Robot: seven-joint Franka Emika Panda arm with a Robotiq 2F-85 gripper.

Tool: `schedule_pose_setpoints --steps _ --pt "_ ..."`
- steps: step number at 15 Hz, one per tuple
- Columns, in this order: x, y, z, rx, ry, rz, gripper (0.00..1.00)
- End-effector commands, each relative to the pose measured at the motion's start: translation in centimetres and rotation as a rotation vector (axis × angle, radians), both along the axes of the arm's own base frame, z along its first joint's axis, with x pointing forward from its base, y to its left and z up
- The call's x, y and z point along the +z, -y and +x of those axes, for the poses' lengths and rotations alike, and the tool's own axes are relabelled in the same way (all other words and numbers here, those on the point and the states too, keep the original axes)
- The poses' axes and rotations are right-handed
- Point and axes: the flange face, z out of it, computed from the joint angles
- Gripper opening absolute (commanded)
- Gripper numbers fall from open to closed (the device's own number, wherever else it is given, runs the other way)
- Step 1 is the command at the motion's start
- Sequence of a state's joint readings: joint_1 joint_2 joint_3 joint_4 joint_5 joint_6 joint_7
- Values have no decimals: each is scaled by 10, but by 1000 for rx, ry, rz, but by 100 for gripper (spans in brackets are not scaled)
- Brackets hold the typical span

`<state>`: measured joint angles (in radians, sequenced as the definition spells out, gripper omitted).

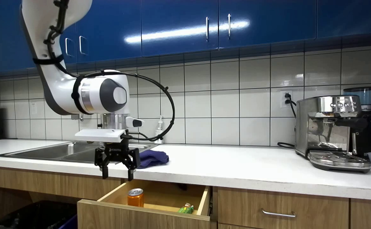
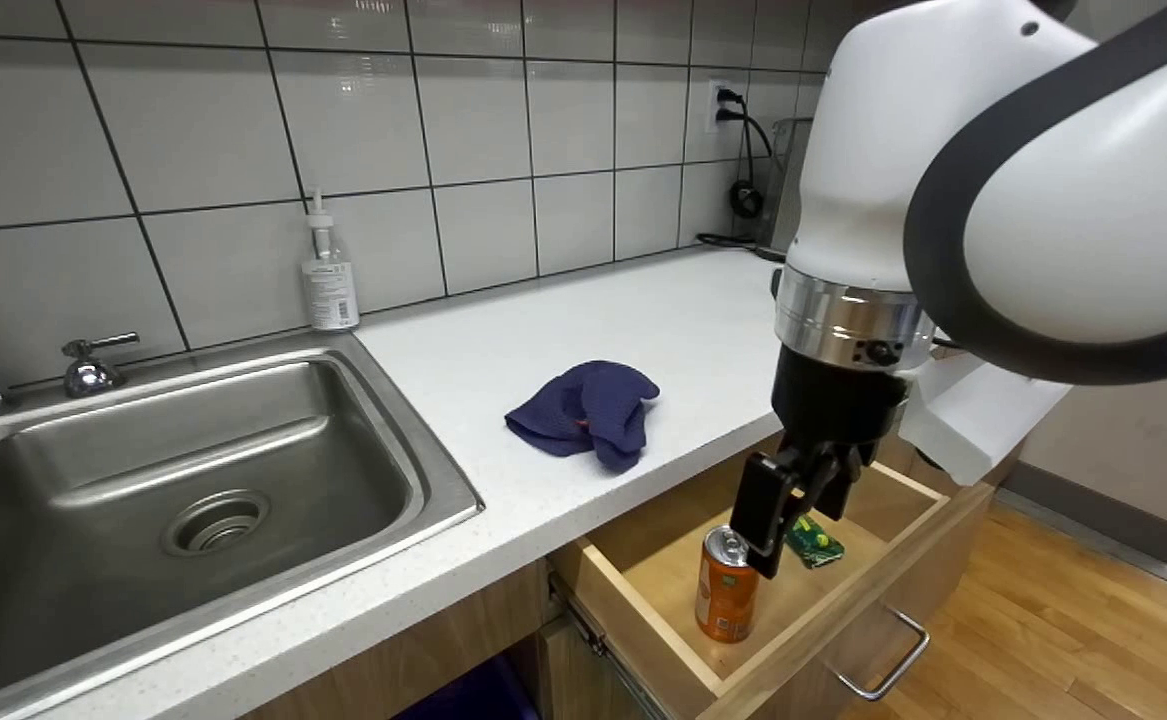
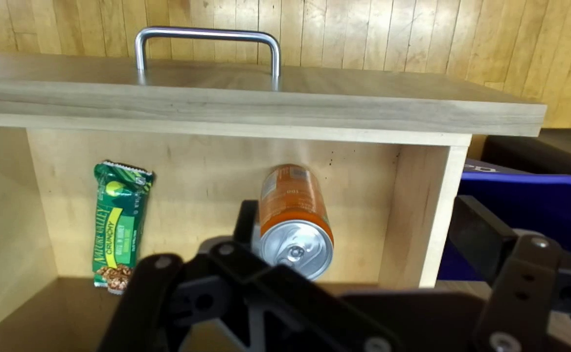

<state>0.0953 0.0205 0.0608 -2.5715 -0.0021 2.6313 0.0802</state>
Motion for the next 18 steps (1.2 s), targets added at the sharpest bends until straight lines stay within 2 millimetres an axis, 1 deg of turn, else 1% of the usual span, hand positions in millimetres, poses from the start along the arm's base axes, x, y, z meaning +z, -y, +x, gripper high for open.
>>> schedule_pose_setpoints --steps 1,7,18 --pt "1 4 -16 -32 -23 20 100" --pt "-8 10 -25 -52 -82 53 100" --pt "-21 19 -41 -32 -185 46 100"
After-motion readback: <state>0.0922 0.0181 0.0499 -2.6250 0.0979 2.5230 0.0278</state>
